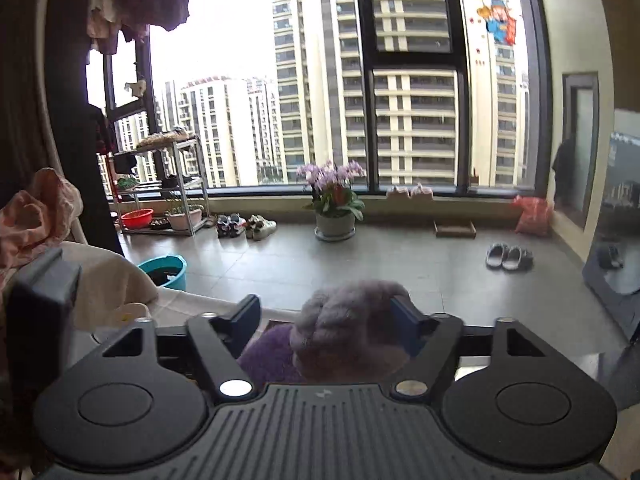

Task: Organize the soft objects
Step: 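Drop the sponge into the pink box with the left gripper while the right drops the roll in, then move the left gripper back over the table toward the brown furry tail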

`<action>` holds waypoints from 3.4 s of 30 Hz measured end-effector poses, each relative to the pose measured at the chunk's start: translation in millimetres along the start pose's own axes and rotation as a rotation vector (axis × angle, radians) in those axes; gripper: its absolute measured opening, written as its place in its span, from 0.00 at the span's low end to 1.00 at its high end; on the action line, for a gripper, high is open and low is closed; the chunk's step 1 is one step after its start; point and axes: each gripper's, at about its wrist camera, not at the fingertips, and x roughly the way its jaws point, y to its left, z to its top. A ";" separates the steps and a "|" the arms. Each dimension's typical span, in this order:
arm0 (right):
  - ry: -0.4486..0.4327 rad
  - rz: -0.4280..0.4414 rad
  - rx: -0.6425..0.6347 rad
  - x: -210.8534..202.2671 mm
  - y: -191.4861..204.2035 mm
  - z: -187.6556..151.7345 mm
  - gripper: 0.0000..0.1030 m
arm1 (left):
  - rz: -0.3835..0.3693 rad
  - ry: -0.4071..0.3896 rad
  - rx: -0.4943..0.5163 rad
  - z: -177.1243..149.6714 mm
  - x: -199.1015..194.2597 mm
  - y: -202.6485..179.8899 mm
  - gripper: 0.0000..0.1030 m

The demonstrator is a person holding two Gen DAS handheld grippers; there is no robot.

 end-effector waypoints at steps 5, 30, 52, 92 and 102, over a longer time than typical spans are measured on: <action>0.037 -0.041 0.026 53.7 -39.6 -21.5 0.75 | -0.011 -0.009 0.108 3.5 23.1 9.9 0.63; -0.029 -0.465 -0.049 26.3 91.0 -134.9 0.84 | 0.257 -0.210 -0.204 -151.6 -177.0 100.4 0.62; -0.125 -0.622 0.080 12.5 77.8 -201.7 0.84 | 0.387 -0.267 -0.352 -218.7 -156.8 112.1 0.62; -0.013 -0.578 0.135 37.1 61.2 -199.5 0.84 | 0.398 -0.107 -0.202 -210.8 -124.0 110.4 0.89; 0.056 -0.509 0.040 55.0 69.9 -193.3 0.84 | 0.134 -0.246 -0.131 -206.1 -129.8 96.8 0.40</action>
